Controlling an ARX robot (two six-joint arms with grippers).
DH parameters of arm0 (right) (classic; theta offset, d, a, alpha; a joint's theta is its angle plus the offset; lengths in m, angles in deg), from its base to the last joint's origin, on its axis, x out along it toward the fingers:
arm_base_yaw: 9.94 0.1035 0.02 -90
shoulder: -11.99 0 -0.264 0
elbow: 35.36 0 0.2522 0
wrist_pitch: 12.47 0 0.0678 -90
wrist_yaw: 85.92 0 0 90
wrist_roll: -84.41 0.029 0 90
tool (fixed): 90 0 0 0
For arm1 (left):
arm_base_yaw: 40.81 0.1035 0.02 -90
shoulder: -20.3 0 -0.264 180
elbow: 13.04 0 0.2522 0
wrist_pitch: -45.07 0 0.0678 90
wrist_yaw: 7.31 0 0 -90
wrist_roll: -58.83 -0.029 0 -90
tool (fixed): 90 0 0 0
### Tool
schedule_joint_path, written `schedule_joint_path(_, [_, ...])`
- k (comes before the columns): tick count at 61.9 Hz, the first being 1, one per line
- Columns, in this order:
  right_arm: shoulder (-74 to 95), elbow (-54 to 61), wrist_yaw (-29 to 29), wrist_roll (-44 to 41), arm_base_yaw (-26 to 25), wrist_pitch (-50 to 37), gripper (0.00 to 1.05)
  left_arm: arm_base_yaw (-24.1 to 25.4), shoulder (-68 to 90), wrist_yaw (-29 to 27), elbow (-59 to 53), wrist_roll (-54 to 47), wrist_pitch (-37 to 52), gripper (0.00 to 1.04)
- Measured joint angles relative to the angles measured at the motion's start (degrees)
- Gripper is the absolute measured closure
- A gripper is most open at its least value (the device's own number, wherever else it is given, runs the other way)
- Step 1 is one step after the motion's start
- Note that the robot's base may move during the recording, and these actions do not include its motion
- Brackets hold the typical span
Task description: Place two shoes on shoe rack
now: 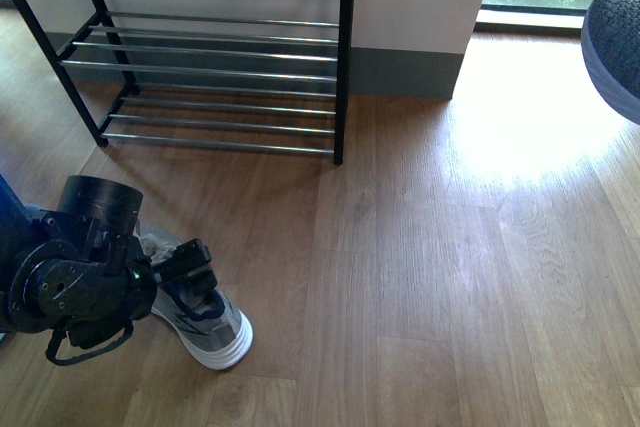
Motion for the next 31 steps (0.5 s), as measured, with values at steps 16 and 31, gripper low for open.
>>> schedule_joint_path(16, [0.0, 0.0, 0.0, 0.0, 0.0, 0.0, 1.03, 0.0, 1.7, -0.7, 2.0, -0.7, -2.6, 0.09])
schedule_joint_path(31, [0.0, 0.0, 0.0, 0.0, 0.0, 0.0, 1.03, 0.0, 1.9, -1.0, 1.9, -0.3, -2.4, 0.09])
